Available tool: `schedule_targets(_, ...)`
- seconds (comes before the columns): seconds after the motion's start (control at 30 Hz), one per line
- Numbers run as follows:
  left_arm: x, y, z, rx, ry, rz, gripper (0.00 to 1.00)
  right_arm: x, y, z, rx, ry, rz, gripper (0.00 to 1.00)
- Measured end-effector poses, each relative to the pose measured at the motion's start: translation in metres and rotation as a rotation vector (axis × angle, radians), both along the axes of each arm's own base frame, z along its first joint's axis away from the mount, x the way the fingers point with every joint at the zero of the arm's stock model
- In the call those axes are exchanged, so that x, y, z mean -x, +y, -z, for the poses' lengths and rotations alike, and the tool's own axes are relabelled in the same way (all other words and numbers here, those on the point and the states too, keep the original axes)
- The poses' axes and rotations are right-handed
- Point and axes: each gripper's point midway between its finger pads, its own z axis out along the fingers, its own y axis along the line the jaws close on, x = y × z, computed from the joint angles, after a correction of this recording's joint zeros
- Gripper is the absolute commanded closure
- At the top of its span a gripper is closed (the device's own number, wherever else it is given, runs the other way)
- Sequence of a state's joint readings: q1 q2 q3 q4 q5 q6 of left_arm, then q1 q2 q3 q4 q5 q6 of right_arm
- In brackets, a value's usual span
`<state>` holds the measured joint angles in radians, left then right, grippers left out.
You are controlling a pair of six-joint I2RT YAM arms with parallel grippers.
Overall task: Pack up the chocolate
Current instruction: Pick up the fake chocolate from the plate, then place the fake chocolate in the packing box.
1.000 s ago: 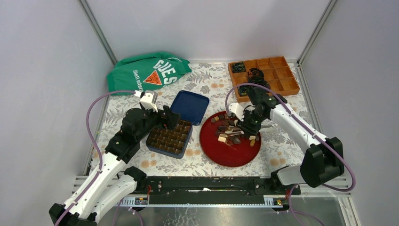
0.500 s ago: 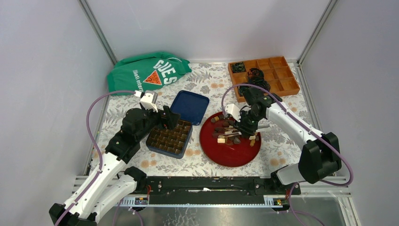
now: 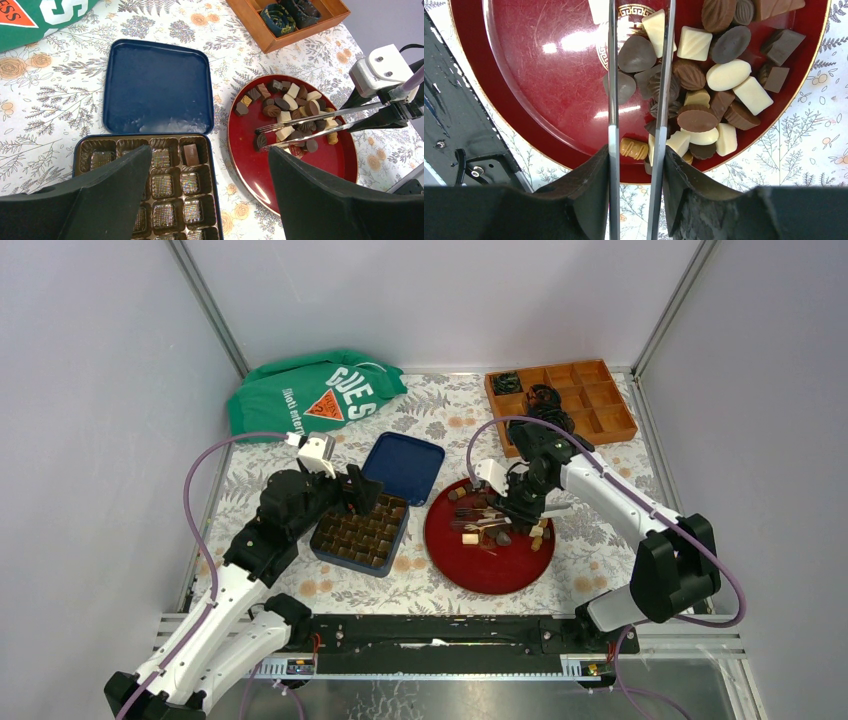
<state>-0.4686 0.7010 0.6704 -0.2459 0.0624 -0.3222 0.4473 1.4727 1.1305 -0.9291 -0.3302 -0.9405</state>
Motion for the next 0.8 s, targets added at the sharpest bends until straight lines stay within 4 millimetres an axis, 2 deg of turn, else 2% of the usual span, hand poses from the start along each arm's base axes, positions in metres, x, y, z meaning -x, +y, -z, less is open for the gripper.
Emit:
schedule_targets(0.3, 0.0, 0.0, 0.0, 0.0, 0.0, 0.0, 0.06, 0.0, 0.0, -0.001, -0.001, -0.002, -0.003, 0.86)
schedule_targets(0.4, 0.0, 0.0, 0.0, 0.0, 0.0, 0.0, 0.06, 0.0, 0.0, -0.002, -0.003, -0.007, -0.001, 0.91)
schedule_targets(0.8, 0.001, 0.0, -0.001, 0.002, -0.004, 0.0, 0.06, 0.002, 0.001, -0.023, -0.044, -0.066, 0.037, 0.96)
